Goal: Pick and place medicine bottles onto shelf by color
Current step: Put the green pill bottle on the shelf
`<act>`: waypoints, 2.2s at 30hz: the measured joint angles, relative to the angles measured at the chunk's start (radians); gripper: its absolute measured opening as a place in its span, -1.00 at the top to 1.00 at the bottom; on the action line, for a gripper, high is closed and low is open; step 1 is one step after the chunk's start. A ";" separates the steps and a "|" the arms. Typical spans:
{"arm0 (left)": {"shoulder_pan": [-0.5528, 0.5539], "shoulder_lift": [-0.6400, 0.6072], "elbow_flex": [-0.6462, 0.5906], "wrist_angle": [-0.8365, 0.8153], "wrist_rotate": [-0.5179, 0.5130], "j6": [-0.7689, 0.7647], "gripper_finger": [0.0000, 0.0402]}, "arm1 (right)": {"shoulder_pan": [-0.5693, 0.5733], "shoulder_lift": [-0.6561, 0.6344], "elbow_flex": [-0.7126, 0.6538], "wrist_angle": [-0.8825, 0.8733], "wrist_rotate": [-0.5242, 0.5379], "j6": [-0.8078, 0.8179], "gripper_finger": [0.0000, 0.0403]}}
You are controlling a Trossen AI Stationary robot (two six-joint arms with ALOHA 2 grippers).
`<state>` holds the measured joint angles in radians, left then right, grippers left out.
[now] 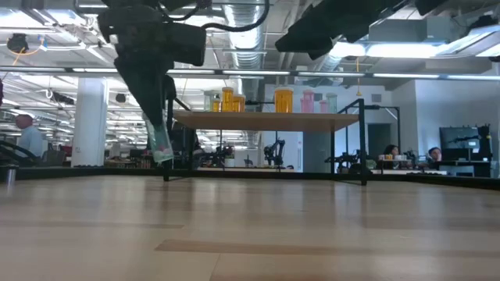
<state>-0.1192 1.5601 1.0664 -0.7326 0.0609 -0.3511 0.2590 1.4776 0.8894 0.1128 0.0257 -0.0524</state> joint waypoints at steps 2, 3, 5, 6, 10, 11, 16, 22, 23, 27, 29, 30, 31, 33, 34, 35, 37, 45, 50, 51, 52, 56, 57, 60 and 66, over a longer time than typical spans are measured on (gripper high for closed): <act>0.006 0.029 0.037 -0.044 -0.003 0.020 0.51 | 0.000 0.000 0.000 0.002 0.000 0.000 0.07; 0.009 0.047 0.064 -0.082 -0.012 0.030 0.51 | 0.000 0.000 0.000 0.006 0.000 0.000 0.07; 0.011 0.098 0.122 -0.104 -0.018 0.061 0.51 | 0.000 0.000 0.000 0.008 0.000 0.001 0.07; 0.014 0.122 0.148 -0.126 -0.021 0.082 0.51 | 0.000 0.000 0.000 0.007 0.000 0.001 0.07; 0.019 0.202 0.234 -0.182 -0.024 0.133 0.51 | 0.005 -0.012 -0.001 -0.038 -0.002 0.007 0.07; 0.022 0.221 0.246 -0.208 -0.024 0.139 0.51 | 0.008 -0.015 -0.001 -0.041 -0.002 0.012 0.07; 0.031 0.265 0.263 -0.208 -0.022 0.160 0.51 | 0.022 -0.047 0.002 -0.088 0.000 0.026 0.08; 0.036 0.306 0.261 -0.214 -0.021 0.170 0.49 | 0.051 -0.132 -0.001 -0.186 0.047 0.027 0.10; 0.036 0.310 0.262 -0.211 -0.021 0.175 0.48 | 0.057 -0.144 0.001 -0.182 0.059 0.026 0.10; 0.036 0.324 0.260 -0.204 -0.032 0.174 0.36 | 0.076 -0.202 -0.032 -0.148 0.106 0.026 0.09; 0.035 0.324 0.259 -0.207 -0.035 0.174 0.30 | 0.076 -0.226 -0.057 -0.139 0.116 0.026 0.09; 0.035 0.322 0.260 -0.202 -0.038 0.174 0.27 | 0.076 -0.234 -0.066 -0.141 0.116 0.028 0.10; 0.035 0.322 0.260 -0.200 -0.040 0.174 0.24 | 0.074 -0.240 -0.072 -0.140 0.116 0.032 0.10; 0.034 0.322 0.260 -0.204 -0.041 0.164 0.19 | 0.068 -0.257 -0.087 -0.123 0.116 0.037 0.10; 0.034 0.319 0.260 -0.203 -0.042 0.159 0.17 | 0.066 -0.261 -0.093 -0.110 0.116 0.037 0.10; 0.034 0.317 0.260 -0.202 -0.043 0.155 0.14 | 0.066 -0.265 -0.099 -0.103 0.116 0.037 0.10; 0.030 0.310 0.260 -0.204 -0.048 0.154 0.09 | 0.065 -0.269 -0.110 -0.097 0.116 0.037 0.10; -0.013 0.234 0.267 -0.199 -0.173 0.151 -0.06 | 0.065 -0.264 -0.110 -0.089 0.116 0.037 0.10; -0.072 0.120 0.251 -0.174 -0.288 0.133 -0.09 | 0.065 -0.263 -0.110 -0.085 0.116 0.037 0.11; -0.087 0.087 0.230 -0.151 -0.312 0.126 -0.09 | 0.066 -0.263 -0.110 -0.081 0.116 0.037 0.11; -0.102 0.048 0.196 -0.113 -0.334 0.116 -0.09 | 0.068 -0.263 -0.110 -0.080 0.116 0.037 0.11; -0.168 -0.137 -0.033 0.182 -0.400 0.079 -0.09 | 0.075 -0.263 -0.110 -0.079 0.116 0.045 0.11; -0.183 -0.183 -0.101 0.279 -0.417 0.073 -0.09 | 0.076 -0.263 -0.110 -0.078 0.116 0.045 0.11; -0.229 -0.294 -0.294 0.562 -0.480 0.052 -0.09 | 0.076 -0.263 -0.110 -0.070 0.116 0.051 0.11; -0.329 -0.349 -0.537 0.884 -0.662 0.008 -0.09 | 0.075 -0.263 -0.110 -0.063 0.116 0.053 0.11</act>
<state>-0.4477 1.2114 0.5293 0.1513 -0.6016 -0.3428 0.3344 1.2144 0.7795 0.0498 0.1413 0.0002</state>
